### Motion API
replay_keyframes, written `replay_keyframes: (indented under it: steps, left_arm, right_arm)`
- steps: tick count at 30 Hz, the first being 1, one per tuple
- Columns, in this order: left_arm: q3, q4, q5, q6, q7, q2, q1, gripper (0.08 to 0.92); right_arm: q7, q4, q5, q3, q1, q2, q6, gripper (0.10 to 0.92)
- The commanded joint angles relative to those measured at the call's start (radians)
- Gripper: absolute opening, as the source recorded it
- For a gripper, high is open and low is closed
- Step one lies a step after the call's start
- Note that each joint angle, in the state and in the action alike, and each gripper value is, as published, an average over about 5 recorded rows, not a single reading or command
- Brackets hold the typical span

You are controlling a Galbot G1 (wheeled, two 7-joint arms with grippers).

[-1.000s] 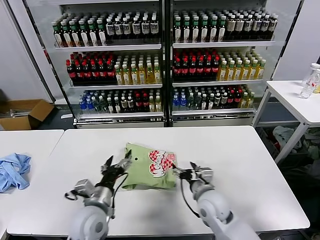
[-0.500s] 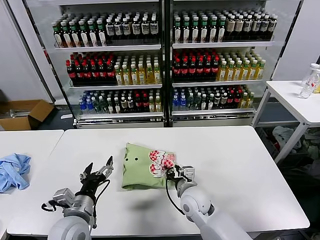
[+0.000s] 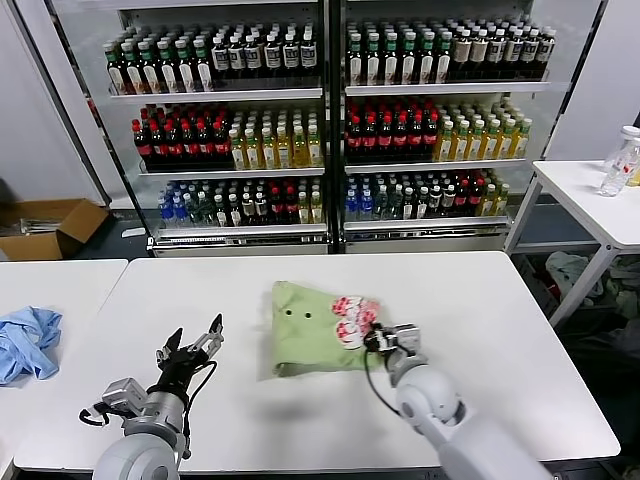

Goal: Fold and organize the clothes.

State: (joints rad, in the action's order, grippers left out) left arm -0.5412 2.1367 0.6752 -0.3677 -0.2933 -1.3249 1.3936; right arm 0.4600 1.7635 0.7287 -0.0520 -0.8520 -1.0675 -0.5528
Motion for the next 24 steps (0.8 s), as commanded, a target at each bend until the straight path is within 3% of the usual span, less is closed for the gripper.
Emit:
replay_keyframes:
  steps: [1, 6, 12, 24]
  left_arm:
    - [0.006, -0.008, -0.006, 0.0, 0.002, -0.011, -0.006, 0.822]
    - [0.014, -0.017, -0.027, 0.001, 0.01, -0.021, -0.009, 0.823]
    - [0.018, -0.006, -0.094, 0.012, 0.037, -0.019, 0.013, 0.822]
    - [0.028, 0.051, -0.168, 0.034, 0.067, -0.016, 0.067, 0.823]
  right_arm:
    - [-0.156, 0.023, -0.116, 0.171, -0.029, 0.259, 0.039, 0.106]
    - [-0.203, -0.014, -0.194, 0.169, -0.034, 0.245, 0.044, 0.106]
    - [-0.194, 0.045, -0.281, 0.209, -0.13, 0.191, 0.308, 0.129]
    - [-0.183, 0.296, -0.37, 0.41, -0.419, 0.088, 0.479, 0.449]
